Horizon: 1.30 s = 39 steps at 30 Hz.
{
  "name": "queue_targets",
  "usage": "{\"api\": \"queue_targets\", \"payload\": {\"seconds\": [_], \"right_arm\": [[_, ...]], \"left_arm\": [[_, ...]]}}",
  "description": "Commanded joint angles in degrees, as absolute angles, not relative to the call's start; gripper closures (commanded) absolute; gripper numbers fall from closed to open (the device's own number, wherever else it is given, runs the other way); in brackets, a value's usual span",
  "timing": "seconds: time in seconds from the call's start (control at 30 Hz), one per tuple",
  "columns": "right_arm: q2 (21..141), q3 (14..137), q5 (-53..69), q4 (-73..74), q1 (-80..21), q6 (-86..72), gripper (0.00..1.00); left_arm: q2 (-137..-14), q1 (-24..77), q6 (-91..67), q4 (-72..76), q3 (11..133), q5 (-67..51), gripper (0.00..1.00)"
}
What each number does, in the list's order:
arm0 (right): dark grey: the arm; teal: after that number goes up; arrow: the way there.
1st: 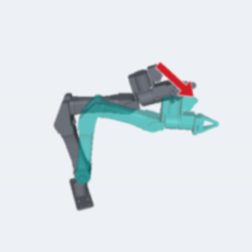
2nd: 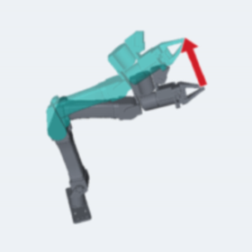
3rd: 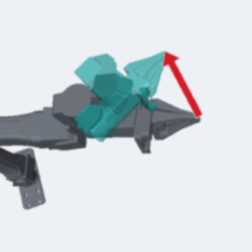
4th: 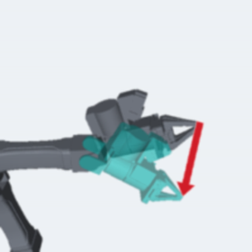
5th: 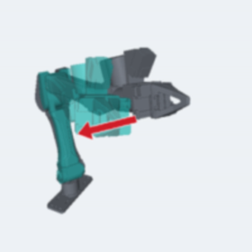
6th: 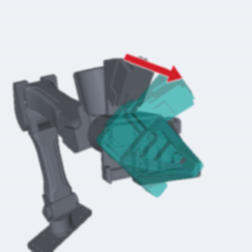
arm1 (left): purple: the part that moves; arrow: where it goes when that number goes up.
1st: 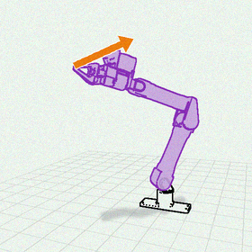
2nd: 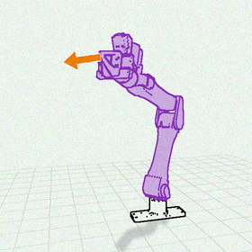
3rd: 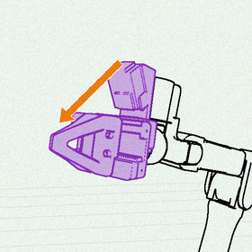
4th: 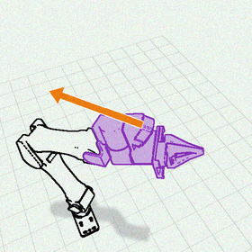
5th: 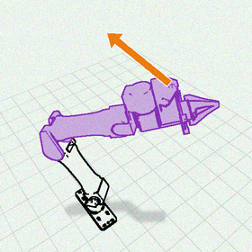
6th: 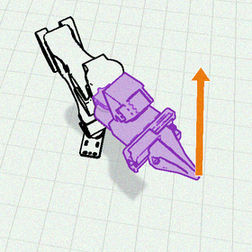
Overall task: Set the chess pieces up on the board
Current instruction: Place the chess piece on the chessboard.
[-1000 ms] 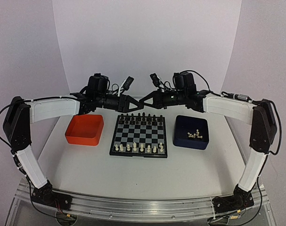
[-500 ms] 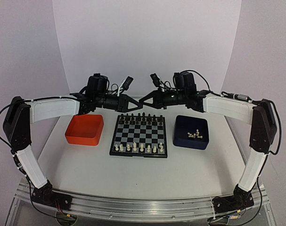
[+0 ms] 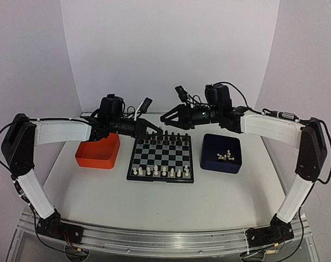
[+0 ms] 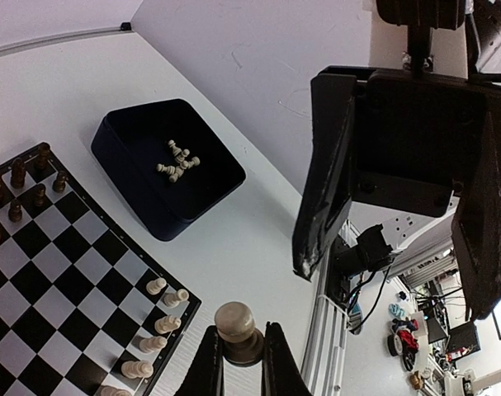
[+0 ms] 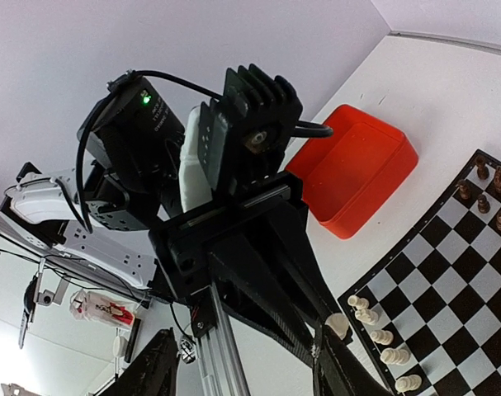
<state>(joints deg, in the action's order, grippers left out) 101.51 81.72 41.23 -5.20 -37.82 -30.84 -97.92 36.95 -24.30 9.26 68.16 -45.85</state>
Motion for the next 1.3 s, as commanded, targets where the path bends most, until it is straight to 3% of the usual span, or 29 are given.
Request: {"api": "queue_targets", "payload": {"seconds": [0.0, 0.2, 0.37, 0.53, 0.87, 1.27], "right_arm": [[97.2, 79.7, 43.6, -7.0, -38.1, -29.6, 0.48], [94.6, 78.5, 44.2, -2.4, -38.1, -26.7, 0.48], [96.1, 87.7, 42.6, 24.5, -38.1, -18.7, 0.48], [97.5, 90.9, 46.1, 33.4, -38.1, -18.0, 0.48], [106.5, 99.5, 46.2, 33.5, -40.5, -27.5, 0.54], [114.5, 106.0, 45.4, 33.4, -42.3, -35.2, 0.67]], "left_arm": [[-92.6, 37.1, -22.8, 15.7, 66.2, -48.4, 1.0], [-89.1, 37.0, -11.5, 12.7, 64.2, -53.6, 1.0], [-88.6, 37.1, 8.5, -7.5, 68.8, -55.9, 1.0], [-89.3, 37.1, 23.3, -19.8, 71.9, -54.2, 1.0], [-94.9, 37.1, 26.3, -25.8, 79.2, -51.6, 1.0], [-97.4, 37.2, 25.4, -25.9, 81.8, -47.8, 1.0]]}}
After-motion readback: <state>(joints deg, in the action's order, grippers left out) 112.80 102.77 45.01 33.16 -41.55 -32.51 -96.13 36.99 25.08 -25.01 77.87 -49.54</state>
